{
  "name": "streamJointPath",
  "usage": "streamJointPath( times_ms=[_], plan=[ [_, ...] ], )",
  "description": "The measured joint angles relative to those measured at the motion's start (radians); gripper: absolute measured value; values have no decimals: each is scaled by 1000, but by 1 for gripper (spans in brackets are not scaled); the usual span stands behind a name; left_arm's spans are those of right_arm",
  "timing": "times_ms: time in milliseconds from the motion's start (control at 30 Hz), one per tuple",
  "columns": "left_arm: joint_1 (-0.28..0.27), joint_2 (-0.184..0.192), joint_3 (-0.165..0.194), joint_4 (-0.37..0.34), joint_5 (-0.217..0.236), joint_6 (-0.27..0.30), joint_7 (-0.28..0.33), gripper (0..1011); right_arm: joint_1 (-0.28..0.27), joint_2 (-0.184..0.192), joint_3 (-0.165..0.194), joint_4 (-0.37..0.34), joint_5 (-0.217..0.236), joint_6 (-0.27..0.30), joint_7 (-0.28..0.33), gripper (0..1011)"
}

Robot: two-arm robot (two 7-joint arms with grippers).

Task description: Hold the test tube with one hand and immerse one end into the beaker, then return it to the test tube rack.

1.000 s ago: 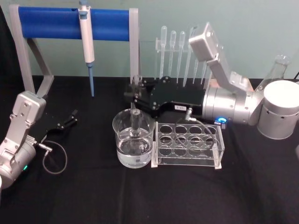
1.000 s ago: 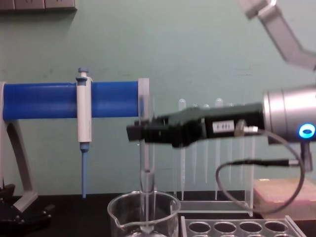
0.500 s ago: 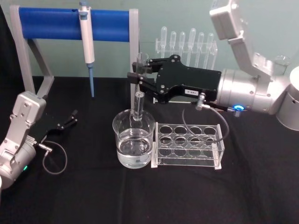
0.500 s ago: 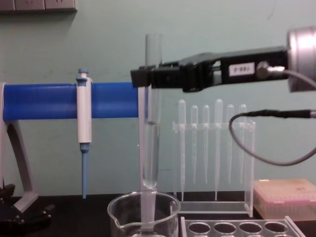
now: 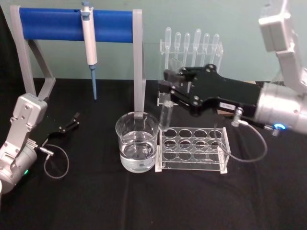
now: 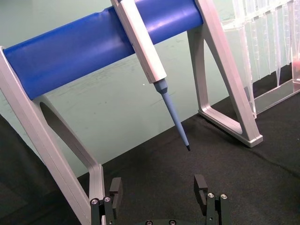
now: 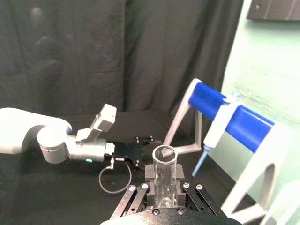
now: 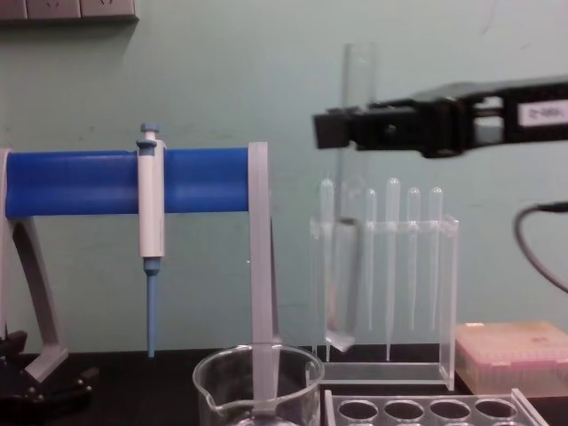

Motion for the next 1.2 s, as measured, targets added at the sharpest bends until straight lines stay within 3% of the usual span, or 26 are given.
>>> streamJointPath(
  times_ms=[233, 533, 767, 1200],
  plan=[
    [0, 0, 0, 0, 0, 0, 0, 1000, -99, 58, 48, -36, 20, -29, -34, 241],
    [0, 0, 0, 0, 0, 0, 0, 1000, -200, 88, 100, -47, 13, -77, -71, 241],
    [0, 0, 0, 0, 0, 0, 0, 1000, -236, 76, 120, -17, -4, -109, -78, 241],
    [0, 0, 0, 0, 0, 0, 0, 1000, -240, 34, 127, 50, -29, -115, -52, 241]
  ],
)
